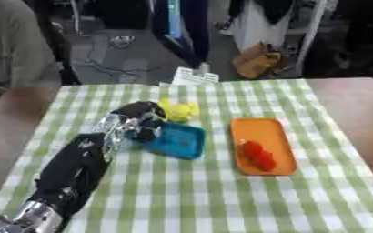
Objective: Pick up objects on the table and place them in the box.
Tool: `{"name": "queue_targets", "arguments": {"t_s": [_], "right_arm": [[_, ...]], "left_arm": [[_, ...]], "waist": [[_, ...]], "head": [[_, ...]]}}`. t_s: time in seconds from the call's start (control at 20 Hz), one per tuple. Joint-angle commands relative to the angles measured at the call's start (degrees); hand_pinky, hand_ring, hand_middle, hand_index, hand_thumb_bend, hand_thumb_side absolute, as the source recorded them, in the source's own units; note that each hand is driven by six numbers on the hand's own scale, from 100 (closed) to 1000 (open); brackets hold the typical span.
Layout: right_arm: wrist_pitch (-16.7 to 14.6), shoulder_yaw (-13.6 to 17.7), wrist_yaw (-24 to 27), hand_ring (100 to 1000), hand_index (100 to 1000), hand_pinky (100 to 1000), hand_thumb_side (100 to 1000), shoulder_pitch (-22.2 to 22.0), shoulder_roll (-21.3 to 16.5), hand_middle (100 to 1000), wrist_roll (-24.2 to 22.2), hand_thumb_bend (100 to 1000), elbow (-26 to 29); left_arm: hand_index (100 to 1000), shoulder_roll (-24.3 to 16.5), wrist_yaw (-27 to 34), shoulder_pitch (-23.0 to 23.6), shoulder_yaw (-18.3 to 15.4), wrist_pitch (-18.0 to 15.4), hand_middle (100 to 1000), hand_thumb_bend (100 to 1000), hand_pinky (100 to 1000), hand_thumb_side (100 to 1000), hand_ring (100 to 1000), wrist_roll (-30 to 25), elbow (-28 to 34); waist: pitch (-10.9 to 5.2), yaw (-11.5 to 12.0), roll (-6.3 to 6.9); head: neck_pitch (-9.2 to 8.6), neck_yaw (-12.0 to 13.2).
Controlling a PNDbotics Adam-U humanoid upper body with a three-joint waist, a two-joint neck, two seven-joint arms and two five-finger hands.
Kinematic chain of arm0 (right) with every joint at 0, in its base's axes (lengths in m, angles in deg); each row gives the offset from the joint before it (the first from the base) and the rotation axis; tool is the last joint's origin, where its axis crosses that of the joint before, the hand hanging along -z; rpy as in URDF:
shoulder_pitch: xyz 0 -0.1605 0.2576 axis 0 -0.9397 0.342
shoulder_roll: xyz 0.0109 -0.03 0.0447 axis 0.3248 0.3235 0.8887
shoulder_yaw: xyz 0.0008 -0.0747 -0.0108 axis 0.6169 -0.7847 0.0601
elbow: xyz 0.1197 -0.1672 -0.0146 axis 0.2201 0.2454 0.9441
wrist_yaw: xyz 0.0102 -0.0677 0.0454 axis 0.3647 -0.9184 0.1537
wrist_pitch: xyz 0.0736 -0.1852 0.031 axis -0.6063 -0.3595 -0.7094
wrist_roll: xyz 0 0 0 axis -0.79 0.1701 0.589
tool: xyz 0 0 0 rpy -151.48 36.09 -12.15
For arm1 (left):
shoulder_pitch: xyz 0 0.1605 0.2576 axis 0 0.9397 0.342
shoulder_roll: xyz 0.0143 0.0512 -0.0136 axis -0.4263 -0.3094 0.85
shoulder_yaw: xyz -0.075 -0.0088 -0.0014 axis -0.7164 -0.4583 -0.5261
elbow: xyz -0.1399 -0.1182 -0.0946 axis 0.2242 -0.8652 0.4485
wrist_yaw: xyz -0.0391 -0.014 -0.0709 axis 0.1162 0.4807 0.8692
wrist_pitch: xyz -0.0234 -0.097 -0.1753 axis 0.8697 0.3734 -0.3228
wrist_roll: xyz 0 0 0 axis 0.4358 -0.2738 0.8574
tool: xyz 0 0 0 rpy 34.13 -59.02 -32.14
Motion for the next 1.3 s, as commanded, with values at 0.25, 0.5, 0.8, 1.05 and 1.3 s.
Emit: {"name": "queue_targets", "arguments": {"t_s": [0.25,0.5,0.8,1.05,1.3], "right_arm": [[-0.11,0.20,0.23,602,752,519,688,0.68,-0.90,737,-0.11,100,1.37],[-0.08,0.22,0.23,602,752,519,688,0.67,-0.84,737,-0.14,100,1.37],[-0.07,0.29,0.20,602,752,519,688,0.65,-0.82,737,-0.09,100,1.37],[-0.02,0.36,0.16,602,752,519,687,0.59,-0.80,737,-0.07,100,1.37],[0.02,0.37,0.17,602,752,519,687,0.55,-0.79,737,-0.05,100,1.37]], "left_arm": [[815,-0.24,-6.57,-1.19,-0.86,-3.12,743,459,737,358,736,0.63,-1.79],[657,0.08,-11.16,-0.99,-3.04,-4.89,526,298,607,300,527,-2.09,-1.15],[380,0.84,-16.44,-0.50,-6.98,-6.26,267,100,449,259,279,-2.30,-0.94],[291,1.50,-18.98,-0.37,-11.33,-8.81,165,100,395,267,188,-4.84,-2.19],[273,1.46,-15.93,-1.38,-14.37,-11.35,136,100,379,257,159,-7.99,-0.09]], "waist": [[-0.73,0.15,-0.81],[-0.78,0.30,-0.88],[-0.82,0.52,-0.98],[-0.86,0.70,-1.11],[-0.97,0.86,-1.19]], "head": [[-0.68,-0.22],[-0.84,-0.34],[-0.91,-0.42],[-0.90,-0.58],[-0.94,-0.71]]}}
